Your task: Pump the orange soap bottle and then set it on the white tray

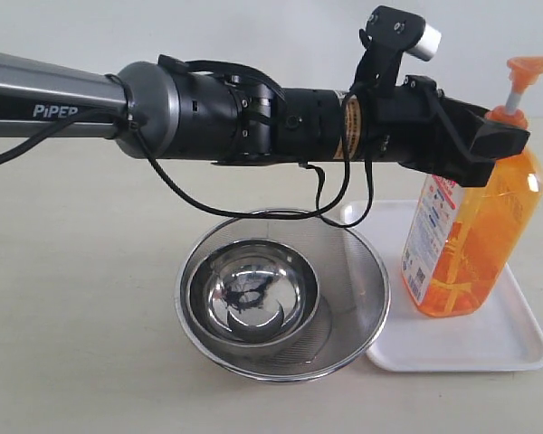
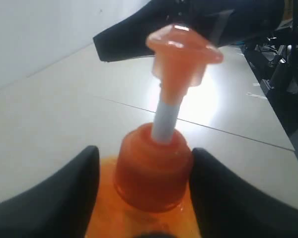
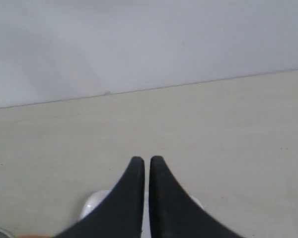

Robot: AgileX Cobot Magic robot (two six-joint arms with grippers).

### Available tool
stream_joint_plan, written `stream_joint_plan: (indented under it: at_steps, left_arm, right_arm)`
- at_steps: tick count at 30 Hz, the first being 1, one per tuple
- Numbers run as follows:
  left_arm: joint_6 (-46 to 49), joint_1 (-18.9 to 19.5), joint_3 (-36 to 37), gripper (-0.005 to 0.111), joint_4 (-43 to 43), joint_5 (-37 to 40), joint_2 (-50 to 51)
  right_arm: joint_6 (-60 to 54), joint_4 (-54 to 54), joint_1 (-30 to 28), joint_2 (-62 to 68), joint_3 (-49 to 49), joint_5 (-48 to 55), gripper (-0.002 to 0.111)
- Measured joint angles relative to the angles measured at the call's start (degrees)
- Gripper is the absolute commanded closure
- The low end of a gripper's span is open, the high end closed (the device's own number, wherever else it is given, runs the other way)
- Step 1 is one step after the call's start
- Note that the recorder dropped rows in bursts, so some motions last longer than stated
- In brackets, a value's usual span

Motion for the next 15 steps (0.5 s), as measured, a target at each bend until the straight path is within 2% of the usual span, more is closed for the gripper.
stream_joint_plan:
  at_steps: [1, 3, 8, 15]
  left_arm:
    - [0.3, 0.0, 0.0, 0.092, 0.0, 0.0, 0.0]
    - [1.1, 0.0, 0.0, 0.102, 0.0, 0.1, -0.1]
    - [1.1, 0.0, -0.2, 0.102, 0.1, 0.6, -0.1]
    - [0.7, 0.0, -0.3, 0.102, 0.6, 1.2, -0.1]
  right_arm:
    - [-0.2, 0.2, 0.0, 0.0, -0.5, -0.9, 0.108]
    - [0.0, 0.2, 0.0, 0.0, -2.3, -4.4, 0.108]
    - [5.0, -2.9, 0.0, 0.0, -5.1, -7.3, 0.108]
    - [6.1, -3.7, 0.0, 0.0, -5.3, -13.9, 0.108]
